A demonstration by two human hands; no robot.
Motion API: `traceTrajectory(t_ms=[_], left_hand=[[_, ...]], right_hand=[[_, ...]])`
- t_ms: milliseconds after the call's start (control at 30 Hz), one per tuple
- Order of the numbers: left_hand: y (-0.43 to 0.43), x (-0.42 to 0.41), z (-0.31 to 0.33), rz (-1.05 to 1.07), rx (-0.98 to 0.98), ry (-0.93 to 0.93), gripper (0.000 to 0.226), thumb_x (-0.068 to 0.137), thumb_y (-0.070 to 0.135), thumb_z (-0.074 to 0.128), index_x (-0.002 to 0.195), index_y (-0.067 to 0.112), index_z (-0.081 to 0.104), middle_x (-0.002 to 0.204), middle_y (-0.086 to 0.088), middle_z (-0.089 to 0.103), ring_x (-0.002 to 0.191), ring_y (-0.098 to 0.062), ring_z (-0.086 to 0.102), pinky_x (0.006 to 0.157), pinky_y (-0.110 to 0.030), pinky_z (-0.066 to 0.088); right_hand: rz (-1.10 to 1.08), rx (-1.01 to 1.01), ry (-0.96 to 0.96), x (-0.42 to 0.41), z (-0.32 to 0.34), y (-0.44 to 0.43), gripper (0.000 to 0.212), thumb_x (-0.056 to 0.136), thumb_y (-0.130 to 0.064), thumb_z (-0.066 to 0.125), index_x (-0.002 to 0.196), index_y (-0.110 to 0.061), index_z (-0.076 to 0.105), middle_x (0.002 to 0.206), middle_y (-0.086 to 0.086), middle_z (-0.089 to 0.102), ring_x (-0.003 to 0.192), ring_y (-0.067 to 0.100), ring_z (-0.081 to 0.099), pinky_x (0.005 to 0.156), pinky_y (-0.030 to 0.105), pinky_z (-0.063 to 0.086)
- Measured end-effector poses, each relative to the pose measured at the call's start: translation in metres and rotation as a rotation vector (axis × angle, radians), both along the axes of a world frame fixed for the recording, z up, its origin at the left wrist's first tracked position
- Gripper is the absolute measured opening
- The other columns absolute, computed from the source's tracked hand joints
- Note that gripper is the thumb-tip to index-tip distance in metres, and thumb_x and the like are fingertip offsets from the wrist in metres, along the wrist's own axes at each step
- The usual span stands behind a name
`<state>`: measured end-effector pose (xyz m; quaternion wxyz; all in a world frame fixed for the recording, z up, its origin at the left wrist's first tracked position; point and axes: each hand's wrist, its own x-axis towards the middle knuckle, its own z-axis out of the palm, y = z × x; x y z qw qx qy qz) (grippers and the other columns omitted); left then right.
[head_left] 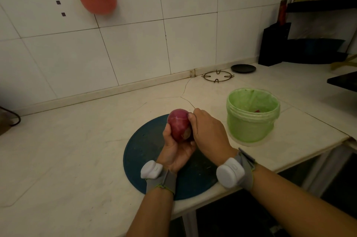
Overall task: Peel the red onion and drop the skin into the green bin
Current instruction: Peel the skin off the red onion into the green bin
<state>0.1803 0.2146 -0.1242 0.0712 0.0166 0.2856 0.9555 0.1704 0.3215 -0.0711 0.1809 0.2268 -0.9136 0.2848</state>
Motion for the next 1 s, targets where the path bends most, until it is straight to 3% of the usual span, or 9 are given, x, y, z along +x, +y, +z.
traceTrajectory(t_ms=[167,333,467,667,867,1000], left_hand=[[0.000,0.000,0.000,0.011,0.058,-0.018,0.104,0.031,0.047,0.093,0.120,0.010,0.052,0.096,-0.014,0.071,0.077,-0.022,0.069,0.055,-0.025,0.054],[-0.002,0.000,0.001,0.040,0.090,-0.018,0.103,0.031,0.048,0.093,0.119,0.011,0.054,0.095,-0.015,0.070,0.079,-0.022,0.067,0.056,-0.025,0.054],[-0.002,0.000,0.001,0.022,0.087,0.007,0.095,0.031,0.047,0.093,0.113,0.010,0.060,0.099,-0.016,0.066,0.085,-0.023,0.055,0.056,-0.024,0.053],[-0.005,0.000,-0.001,-0.040,0.045,0.048,0.079,0.038,0.045,0.093,0.104,0.007,0.071,0.102,-0.019,0.065,0.082,-0.024,0.057,0.058,-0.025,0.054],[-0.003,0.001,-0.002,-0.003,0.047,-0.028,0.064,0.066,0.056,0.067,0.107,0.007,0.066,0.093,-0.017,0.065,0.076,-0.024,0.056,0.049,-0.024,0.050],[-0.003,-0.001,-0.001,0.002,0.042,-0.006,0.073,0.044,0.047,0.089,0.102,0.006,0.071,0.096,-0.018,0.067,0.078,-0.026,0.063,0.051,-0.027,0.052]], right_hand=[[0.071,0.094,0.031,-0.001,0.007,-0.005,0.012,0.094,-0.019,0.050,0.101,-0.011,0.045,0.095,0.007,0.054,0.081,0.023,0.055,0.072,0.034,0.044],[0.156,0.131,0.035,-0.011,0.018,-0.004,0.014,0.099,-0.024,0.039,0.089,-0.014,0.041,0.083,0.004,0.053,0.068,0.019,0.046,0.063,0.027,0.035],[0.317,-0.122,-0.153,-0.020,0.022,0.007,0.026,0.096,-0.029,0.045,0.074,-0.016,0.047,0.065,-0.007,0.048,0.060,0.007,0.047,0.052,0.014,0.035],[0.476,-0.024,-0.321,-0.025,0.036,0.028,0.030,0.094,-0.027,0.051,0.065,-0.022,0.049,0.061,-0.007,0.048,0.056,0.005,0.045,0.055,0.018,0.038],[0.421,0.242,-0.100,-0.012,0.032,0.023,0.022,0.097,-0.028,0.042,0.080,-0.015,0.047,0.065,-0.009,0.046,0.059,0.008,0.044,0.053,0.020,0.031],[0.353,0.243,-0.029,-0.007,0.027,0.018,0.022,0.097,-0.026,0.039,0.080,-0.014,0.044,0.070,0.000,0.050,0.062,0.019,0.047,0.058,0.029,0.030]])
